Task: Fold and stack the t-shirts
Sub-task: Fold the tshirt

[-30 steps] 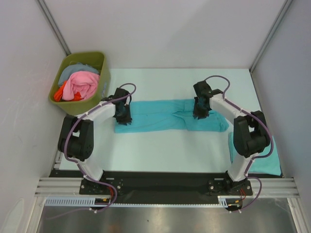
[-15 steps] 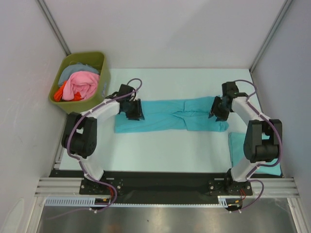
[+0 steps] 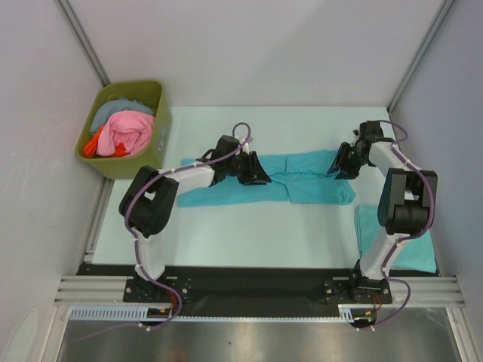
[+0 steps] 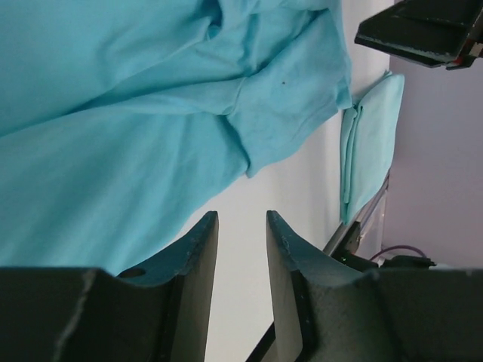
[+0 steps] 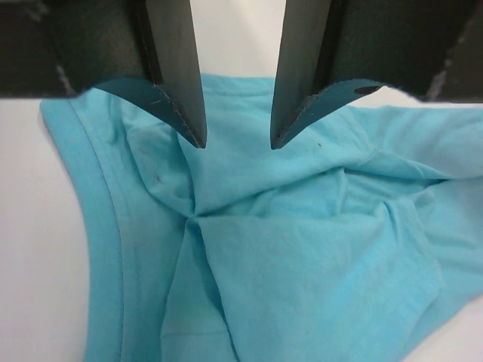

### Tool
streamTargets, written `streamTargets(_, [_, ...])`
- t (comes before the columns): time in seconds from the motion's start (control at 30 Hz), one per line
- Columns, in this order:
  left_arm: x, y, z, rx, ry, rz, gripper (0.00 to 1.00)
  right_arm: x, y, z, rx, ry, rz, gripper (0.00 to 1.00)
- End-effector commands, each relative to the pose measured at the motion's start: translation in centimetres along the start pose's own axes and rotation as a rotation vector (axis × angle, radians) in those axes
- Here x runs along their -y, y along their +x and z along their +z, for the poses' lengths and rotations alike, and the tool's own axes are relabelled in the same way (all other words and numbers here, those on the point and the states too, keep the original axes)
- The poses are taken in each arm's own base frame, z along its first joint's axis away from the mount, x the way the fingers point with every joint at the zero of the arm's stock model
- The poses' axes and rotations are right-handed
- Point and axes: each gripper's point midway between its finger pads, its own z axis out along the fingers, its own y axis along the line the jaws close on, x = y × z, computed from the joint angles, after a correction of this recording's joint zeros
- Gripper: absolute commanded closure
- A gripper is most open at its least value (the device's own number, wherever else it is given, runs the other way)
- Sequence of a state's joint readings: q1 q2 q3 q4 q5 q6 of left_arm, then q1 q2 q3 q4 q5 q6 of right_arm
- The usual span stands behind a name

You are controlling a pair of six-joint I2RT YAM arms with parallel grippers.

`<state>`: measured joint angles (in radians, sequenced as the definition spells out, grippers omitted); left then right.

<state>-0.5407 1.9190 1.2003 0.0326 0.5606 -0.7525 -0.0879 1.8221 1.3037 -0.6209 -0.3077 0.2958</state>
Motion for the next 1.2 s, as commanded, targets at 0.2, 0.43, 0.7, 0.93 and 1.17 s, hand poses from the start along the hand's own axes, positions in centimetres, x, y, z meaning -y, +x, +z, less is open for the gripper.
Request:
streamTargets(0.2, [3.2,0.3,5.5,0.071,-0.054,-0.060,0.60,-0.9,-2.1,0.1,-0.011,-0.099,-0.013,0.53])
streamTargets(0.43, [1.6,1.1,8.4,0.051,-0.125,-0.094,0.60,-1.2,-1.6,-0.7,-0.008,-0.115,-0.019,0.52])
streamTargets(0.7, [1.3,1.0,9.4,0.049,-0.117,-0.117,0.61,-1.0,-1.5,-0.5,-0.007,-0.118,-0.006,0.51])
streamTargets(0.93, [2.1,0.9,9.8,0.037,-0.088,-0.106,0.62,-1.0,-1.5,-0.2,-0.015,-0.118,0.001,0.51])
streamTargets(1.17, [1.9,1.2,10.8,0.002,-0.071,-0.119,0.62,-0.7,-1.5,0.0,-0.024,-0.105,0.007,0.51])
